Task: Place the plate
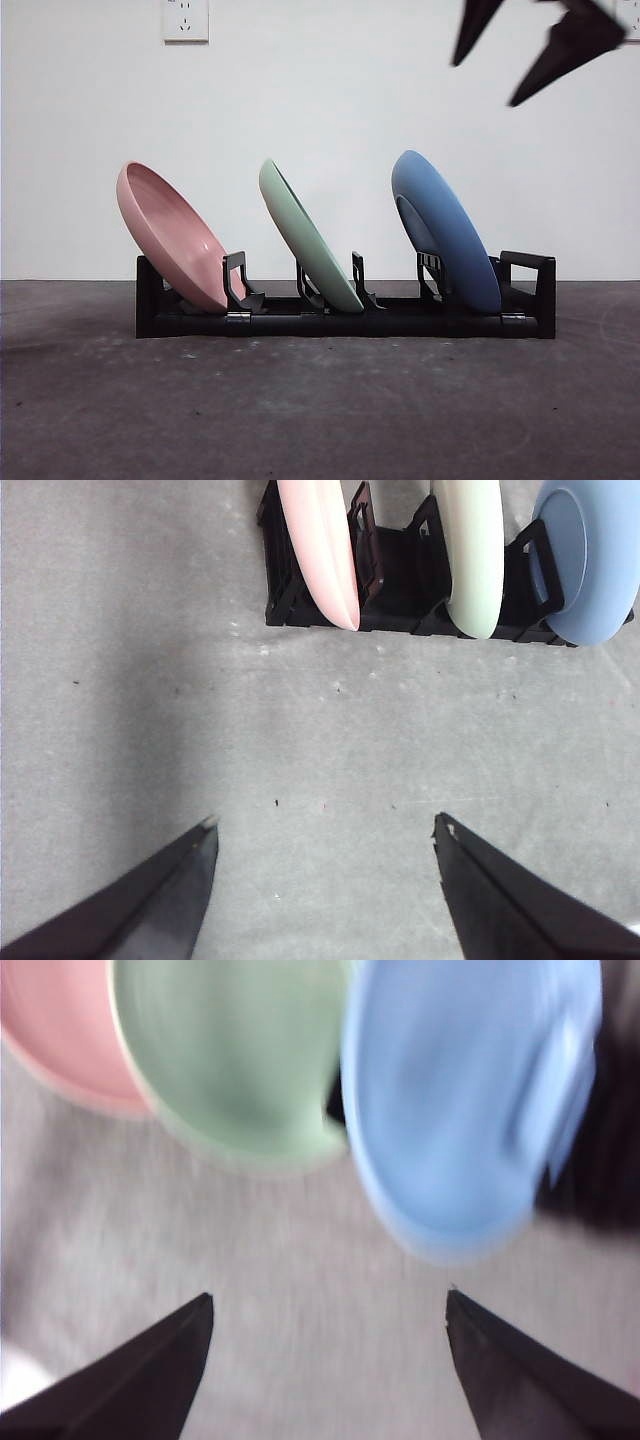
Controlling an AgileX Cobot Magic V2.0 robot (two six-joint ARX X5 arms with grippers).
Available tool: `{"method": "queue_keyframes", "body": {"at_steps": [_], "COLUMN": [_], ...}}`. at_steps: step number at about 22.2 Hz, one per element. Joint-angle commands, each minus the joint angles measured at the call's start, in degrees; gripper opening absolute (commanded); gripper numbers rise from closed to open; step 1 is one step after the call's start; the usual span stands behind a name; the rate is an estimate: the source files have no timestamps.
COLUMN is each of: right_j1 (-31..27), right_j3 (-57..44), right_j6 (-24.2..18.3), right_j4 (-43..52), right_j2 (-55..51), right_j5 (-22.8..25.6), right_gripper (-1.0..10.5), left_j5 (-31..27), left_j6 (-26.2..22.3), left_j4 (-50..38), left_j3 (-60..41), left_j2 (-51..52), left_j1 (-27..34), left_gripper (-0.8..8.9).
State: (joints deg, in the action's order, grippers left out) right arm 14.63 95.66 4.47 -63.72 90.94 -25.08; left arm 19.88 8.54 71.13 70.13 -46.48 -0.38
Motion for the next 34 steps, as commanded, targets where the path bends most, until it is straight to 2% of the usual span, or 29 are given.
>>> {"method": "queue_keyframes", "body": {"at_steps": [1,6,12,19,24,27,34], "right_j1": [1.2,3.0,3.7,3.7,3.7,3.7,4.1], "right_j3": [5.9,14.1,15.4,15.4,15.5,15.5,15.5], "right_j6": [-0.6,-0.7,-0.7,-0.9,-0.7,-0.9,-2.6], "right_j4": [1.6,2.5,4.2,4.8,3.9,1.4,1.0], "right_j2": [5.4,15.4,21.1,21.4,21.3,20.3,13.3], "right_j5": [0.1,-0.1,0.6,2.6,2.3,-0.6,-2.2], "right_gripper": [3.3,3.3,3.0,0.2,0.1,0.1,0.1], "left_j5": [0.3,0.3,0.3,0.3,0.3,0.3,0.3], "left_j6": [-0.5,-0.6,-0.6,-0.6,-0.6,-0.6,-0.6], "left_j4": [-0.4,-2.6,-3.6,-3.5,-3.5,-3.6,-3.6], "left_j3": [1.4,1.4,1.4,1.4,1.4,1.4,1.4], "left_j2": [-0.3,-0.2,-0.3,-0.3,-0.3,-0.3,-0.3], "left_j1": [-0.1,-0.1,-0.1,-0.1,-0.1,-0.1,-0.1], "left_gripper": [3.44,3.44,3.45,3.44,3.44,3.44,3.44]}}
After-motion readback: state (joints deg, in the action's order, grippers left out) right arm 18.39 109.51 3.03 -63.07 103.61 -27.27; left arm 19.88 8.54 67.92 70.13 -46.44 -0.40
